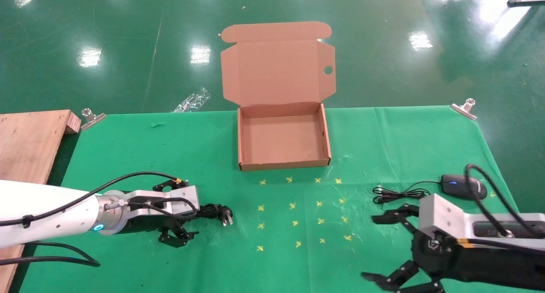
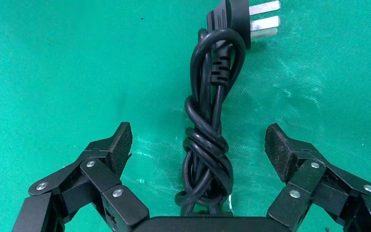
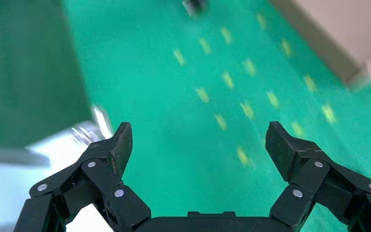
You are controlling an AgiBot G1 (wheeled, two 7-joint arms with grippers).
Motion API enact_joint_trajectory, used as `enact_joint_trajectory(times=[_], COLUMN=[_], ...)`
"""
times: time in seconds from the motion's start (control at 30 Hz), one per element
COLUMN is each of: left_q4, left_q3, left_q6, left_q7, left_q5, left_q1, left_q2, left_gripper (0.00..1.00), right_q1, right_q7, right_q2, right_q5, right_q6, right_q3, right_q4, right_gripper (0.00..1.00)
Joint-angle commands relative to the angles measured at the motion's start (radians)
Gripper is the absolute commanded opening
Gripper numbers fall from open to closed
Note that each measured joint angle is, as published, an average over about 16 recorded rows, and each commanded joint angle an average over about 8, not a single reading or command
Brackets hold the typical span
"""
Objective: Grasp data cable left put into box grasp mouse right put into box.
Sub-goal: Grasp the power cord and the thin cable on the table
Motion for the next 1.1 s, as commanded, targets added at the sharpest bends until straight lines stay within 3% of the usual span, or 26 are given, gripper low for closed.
enact_joint_trajectory(times=[0.03, 0.23, 0.47, 0.73, 1.0, 1.03, 1.1], left_q4=[0.001, 0.001, 0.001, 0.001, 0.001, 0.001, 0.001], left_q3=[0.0, 0.0, 0.0, 0.0, 0.0, 0.0, 0.0], left_q6=[0.0, 0.0, 0.0, 0.0, 0.0, 0.0, 0.0], left_q7=[0.001, 0.001, 0.001, 0.001, 0.001, 0.001, 0.001], left_q5=[0.0, -0.001, -0.001, -0.001, -0.001, -0.001, -0.001], left_q1=[0.0, 0.0, 0.0, 0.0, 0.0, 0.0, 0.0], left_q2=[0.0, 0.0, 0.0, 0.0, 0.0, 0.0, 0.0], left_gripper=[1.0, 1.0, 1.0, 1.0, 1.0, 0.98, 0.76], right_q1=[0.008, 0.109, 0.254, 0.366, 0.422, 0.426, 0.436], right_q7=[0.014, -0.038, -0.197, -0.383, -0.532, -0.543, -0.565], right_q2=[0.0, -0.079, -0.191, -0.284, -0.34, -0.346, -0.36], right_q5=[-0.083, -0.269, -0.391, -0.436, -0.426, -0.427, -0.432], right_q6=[0.023, 0.055, 0.055, 0.091, 0.138, 0.144, 0.161], right_q3=[-0.025, -0.08, -0.127, -0.144, -0.133, -0.133, -0.134], right_q4=[0.0, -0.133, -0.405, -0.719, -0.945, -0.962, -1.003], right_gripper=[1.0, 1.0, 1.0, 1.0, 1.0, 1.0, 1.0])
